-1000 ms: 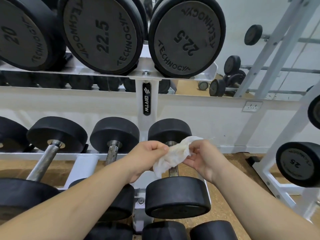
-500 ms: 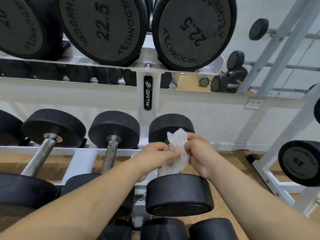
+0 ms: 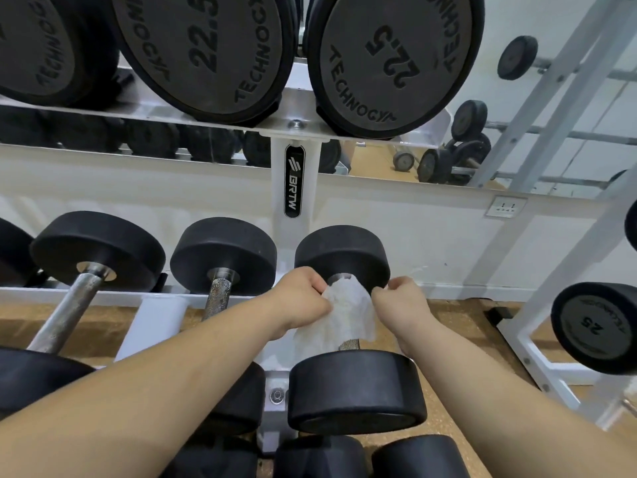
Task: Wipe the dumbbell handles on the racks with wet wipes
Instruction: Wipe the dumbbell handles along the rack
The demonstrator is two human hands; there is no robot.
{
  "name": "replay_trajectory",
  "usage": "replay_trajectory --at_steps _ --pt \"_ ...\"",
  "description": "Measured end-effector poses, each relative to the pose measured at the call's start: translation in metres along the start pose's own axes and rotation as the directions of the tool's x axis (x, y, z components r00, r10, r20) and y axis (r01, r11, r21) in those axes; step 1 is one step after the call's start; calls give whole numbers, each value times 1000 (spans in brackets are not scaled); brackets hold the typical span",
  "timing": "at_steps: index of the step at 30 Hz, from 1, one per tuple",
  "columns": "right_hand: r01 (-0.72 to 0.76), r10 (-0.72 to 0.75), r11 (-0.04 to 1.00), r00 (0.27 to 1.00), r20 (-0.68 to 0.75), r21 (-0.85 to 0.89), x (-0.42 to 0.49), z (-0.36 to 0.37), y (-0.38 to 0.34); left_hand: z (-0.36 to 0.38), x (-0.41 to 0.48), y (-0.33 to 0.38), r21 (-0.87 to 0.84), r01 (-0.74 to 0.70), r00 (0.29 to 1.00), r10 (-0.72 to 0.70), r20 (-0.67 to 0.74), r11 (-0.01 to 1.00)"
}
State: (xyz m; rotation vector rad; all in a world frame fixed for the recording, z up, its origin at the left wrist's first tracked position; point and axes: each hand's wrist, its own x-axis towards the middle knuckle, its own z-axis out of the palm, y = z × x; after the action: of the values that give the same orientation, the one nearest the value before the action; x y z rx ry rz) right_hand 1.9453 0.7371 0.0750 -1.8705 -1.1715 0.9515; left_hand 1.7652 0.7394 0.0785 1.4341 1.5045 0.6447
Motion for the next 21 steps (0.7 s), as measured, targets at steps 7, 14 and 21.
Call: replay_trajectory --at_steps 7,14,21 --pt "-182 183 983 933 310 -31 -4 28 -22 3 14 -16 96 8 998 -2 -66 995" --pt "-200 218 976 938 269 -90 10 57 -35 -17 14 -15 641 5 990 -95 107 767" --pt "-146 265 938 886 379 -314 2 44 -17 -8 11 -16 733 -51 969 -145 201 679"
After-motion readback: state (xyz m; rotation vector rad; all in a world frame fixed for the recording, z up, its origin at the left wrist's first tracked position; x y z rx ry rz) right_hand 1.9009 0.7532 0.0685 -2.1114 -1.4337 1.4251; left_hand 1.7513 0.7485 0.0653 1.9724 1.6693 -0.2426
